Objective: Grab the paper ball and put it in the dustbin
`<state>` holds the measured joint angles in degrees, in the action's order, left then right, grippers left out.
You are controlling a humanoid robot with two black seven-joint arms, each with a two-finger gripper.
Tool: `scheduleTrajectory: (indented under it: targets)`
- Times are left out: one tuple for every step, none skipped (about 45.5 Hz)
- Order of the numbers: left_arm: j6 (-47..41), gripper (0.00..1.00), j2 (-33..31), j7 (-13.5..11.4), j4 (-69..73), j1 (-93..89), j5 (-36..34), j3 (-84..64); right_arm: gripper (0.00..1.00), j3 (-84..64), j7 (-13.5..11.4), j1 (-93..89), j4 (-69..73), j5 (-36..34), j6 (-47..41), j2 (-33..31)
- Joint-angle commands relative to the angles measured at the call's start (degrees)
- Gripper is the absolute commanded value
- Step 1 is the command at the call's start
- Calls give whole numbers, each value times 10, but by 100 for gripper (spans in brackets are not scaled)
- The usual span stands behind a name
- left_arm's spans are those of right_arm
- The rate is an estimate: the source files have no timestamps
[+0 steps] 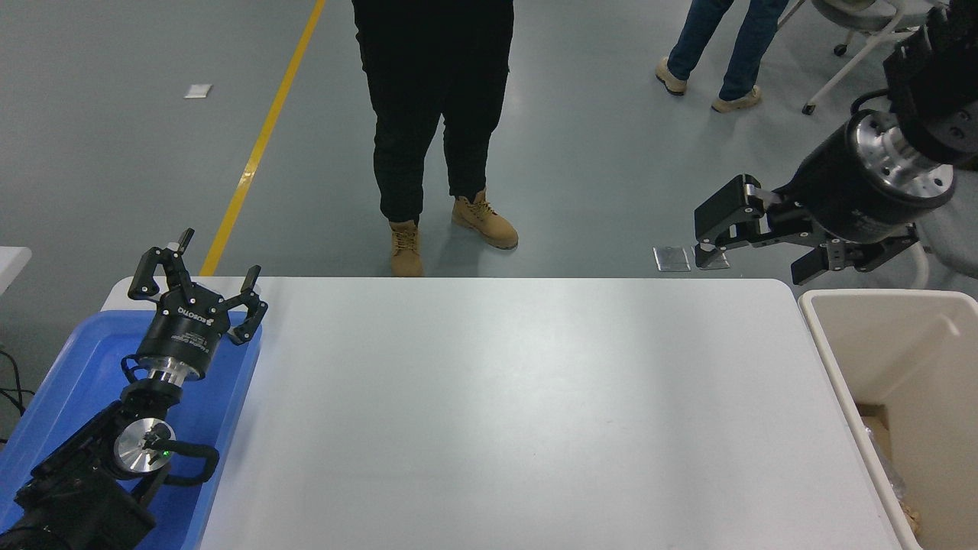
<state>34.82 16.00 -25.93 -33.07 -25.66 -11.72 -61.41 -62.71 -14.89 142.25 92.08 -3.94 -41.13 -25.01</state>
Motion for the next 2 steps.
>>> scheduleTrajectory:
  targets:
    - [0, 98, 0, 0, -1, 0, 0, 0, 100, 17, 0, -8, 2, -6, -18, 26]
    - [0, 98, 0, 0, 0, 0, 0, 1, 100, 17, 0, -9, 2, -7, -18, 24]
